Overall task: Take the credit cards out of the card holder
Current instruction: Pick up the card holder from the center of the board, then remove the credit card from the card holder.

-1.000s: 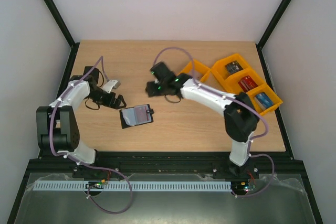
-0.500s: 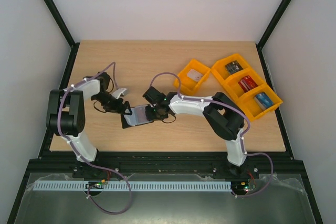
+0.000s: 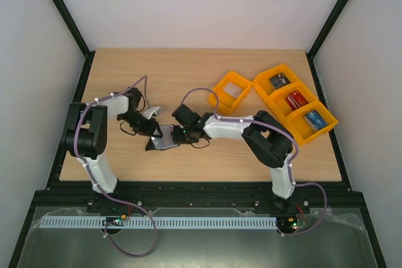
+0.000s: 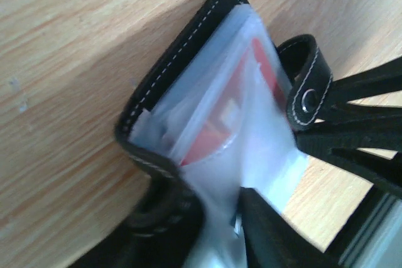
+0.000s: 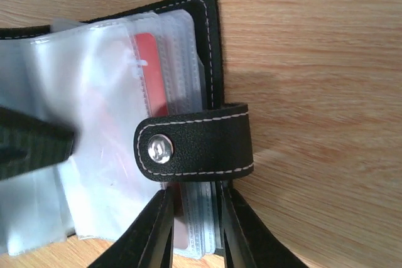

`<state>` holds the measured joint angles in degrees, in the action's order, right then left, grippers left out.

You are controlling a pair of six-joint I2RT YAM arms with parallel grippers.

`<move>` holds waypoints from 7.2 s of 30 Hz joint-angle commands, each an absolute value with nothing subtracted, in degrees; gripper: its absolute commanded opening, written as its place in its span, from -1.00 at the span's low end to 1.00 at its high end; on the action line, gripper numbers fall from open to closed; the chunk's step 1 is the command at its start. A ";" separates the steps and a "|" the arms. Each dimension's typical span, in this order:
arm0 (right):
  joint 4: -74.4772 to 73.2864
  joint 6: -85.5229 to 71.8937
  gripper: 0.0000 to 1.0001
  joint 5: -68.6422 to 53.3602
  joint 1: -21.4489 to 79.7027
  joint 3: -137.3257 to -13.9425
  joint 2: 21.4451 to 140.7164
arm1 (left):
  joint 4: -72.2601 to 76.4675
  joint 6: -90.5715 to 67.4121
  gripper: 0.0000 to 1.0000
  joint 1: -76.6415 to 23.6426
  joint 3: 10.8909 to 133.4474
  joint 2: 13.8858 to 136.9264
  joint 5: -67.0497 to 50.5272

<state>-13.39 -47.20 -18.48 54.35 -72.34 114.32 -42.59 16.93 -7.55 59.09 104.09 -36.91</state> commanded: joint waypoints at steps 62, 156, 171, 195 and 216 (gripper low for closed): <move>-34.41 -27.62 -0.97 24.42 50.91 -87.05 96.79 | -40.60 10.76 0.86 -4.07 78.00 72.57 -39.02; 10.51 -35.67 -0.97 -40.32 47.29 -76.06 89.69 | -30.17 -5.39 -0.23 -5.07 66.20 70.30 -68.30; 12.47 -36.17 -0.97 -41.79 47.29 -75.07 90.47 | -37.95 2.82 -0.96 -7.40 72.21 70.36 -78.97; 14.86 -35.39 -0.97 -44.33 49.31 -76.30 92.85 | -25.92 -8.33 -0.85 -10.43 72.05 71.72 -77.87; 13.71 -36.73 -0.97 -38.26 44.66 -71.53 87.81 | -38.33 5.84 -0.95 0.57 69.63 71.52 -73.45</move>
